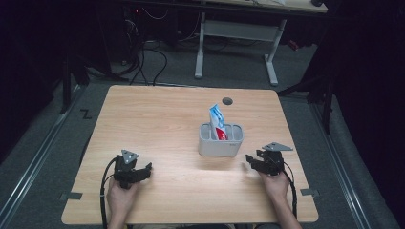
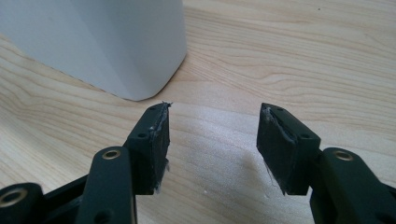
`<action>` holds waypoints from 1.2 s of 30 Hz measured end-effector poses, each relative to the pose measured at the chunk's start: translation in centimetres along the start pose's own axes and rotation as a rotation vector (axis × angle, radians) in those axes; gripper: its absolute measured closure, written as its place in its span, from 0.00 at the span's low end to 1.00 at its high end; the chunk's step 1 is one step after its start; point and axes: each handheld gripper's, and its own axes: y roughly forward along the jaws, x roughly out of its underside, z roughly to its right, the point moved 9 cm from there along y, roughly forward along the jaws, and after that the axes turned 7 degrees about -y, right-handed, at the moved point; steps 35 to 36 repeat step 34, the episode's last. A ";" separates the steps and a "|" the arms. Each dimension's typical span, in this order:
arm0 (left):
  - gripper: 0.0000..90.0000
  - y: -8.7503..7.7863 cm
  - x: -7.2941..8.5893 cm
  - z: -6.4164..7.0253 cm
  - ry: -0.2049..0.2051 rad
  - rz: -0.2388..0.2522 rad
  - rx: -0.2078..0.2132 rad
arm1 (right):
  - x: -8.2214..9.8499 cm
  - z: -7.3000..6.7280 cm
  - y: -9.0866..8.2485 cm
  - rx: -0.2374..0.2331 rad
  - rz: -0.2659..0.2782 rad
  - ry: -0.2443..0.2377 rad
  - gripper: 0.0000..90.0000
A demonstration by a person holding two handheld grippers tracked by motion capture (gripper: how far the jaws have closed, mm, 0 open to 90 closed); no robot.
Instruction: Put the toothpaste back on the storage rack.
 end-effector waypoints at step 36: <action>0.26 0.0 0.0 0.0 -0.006 0.002 0.006 | 0.7 -1.1 1.4 0.041 -0.027 -0.058 0.46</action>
